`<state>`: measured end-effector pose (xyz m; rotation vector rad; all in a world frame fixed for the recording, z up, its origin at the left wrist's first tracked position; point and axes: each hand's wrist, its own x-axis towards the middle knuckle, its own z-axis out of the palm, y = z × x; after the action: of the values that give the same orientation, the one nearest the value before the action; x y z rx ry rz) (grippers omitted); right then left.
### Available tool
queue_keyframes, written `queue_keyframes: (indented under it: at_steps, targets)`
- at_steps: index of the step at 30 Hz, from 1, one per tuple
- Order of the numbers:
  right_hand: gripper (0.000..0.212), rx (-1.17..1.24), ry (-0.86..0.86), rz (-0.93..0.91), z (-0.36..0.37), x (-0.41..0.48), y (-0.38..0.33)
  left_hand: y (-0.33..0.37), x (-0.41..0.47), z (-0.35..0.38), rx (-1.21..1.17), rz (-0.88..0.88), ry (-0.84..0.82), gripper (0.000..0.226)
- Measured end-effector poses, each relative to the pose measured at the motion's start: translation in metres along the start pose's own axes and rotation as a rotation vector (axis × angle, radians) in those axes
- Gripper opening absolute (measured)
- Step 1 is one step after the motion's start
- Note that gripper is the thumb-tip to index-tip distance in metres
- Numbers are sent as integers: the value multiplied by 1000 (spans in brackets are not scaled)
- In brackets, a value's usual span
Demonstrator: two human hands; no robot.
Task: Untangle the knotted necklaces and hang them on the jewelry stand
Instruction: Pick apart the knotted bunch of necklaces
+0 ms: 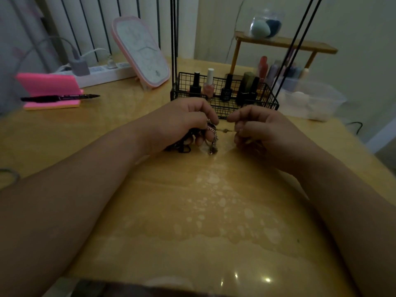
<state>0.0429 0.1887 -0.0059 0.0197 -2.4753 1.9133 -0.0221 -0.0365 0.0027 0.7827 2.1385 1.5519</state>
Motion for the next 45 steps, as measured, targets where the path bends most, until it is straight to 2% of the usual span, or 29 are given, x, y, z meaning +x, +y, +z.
queue_keyframes:
  at_steps: [5,9,11,15,17,20,23,25,27,31,36,40,42,45]
  targets:
    - [36,2,-57,-21,3,-1,-2,-3,0,0,130,56,23,13]
    - [28,20,-57,5,4,-2,-3,-7,2,0,335,101,26,17]
    - [23,-53,-31,9,5,-4,-4,-7,2,0,396,125,51,22]
    - [18,-348,-82,-59,13,-8,-7,-4,2,2,238,176,20,20]
    - [17,-384,-111,-92,16,-10,-8,-2,1,3,159,190,-6,19]
    - [16,-424,-44,-88,16,-10,-8,-3,1,4,149,211,24,19]
    - [23,-324,15,-21,13,-9,-8,-6,2,0,184,171,22,28]
    - [21,-139,69,32,11,-6,-8,-6,2,-2,277,121,1,32]
    - [17,59,110,86,9,-3,-6,-7,3,-2,331,89,-11,27]
    - [25,267,170,85,8,1,-6,-7,3,-4,266,46,-8,15]
    - [17,306,143,62,9,2,-6,-9,4,-3,151,55,13,15]
    - [34,320,82,114,9,0,-6,-8,3,-3,-32,49,-24,19]
    - [40,254,14,106,7,-1,-5,-6,3,-2,-128,15,-31,21]
    - [31,32,-59,54,8,-3,-6,-4,2,0,-185,11,-48,24]
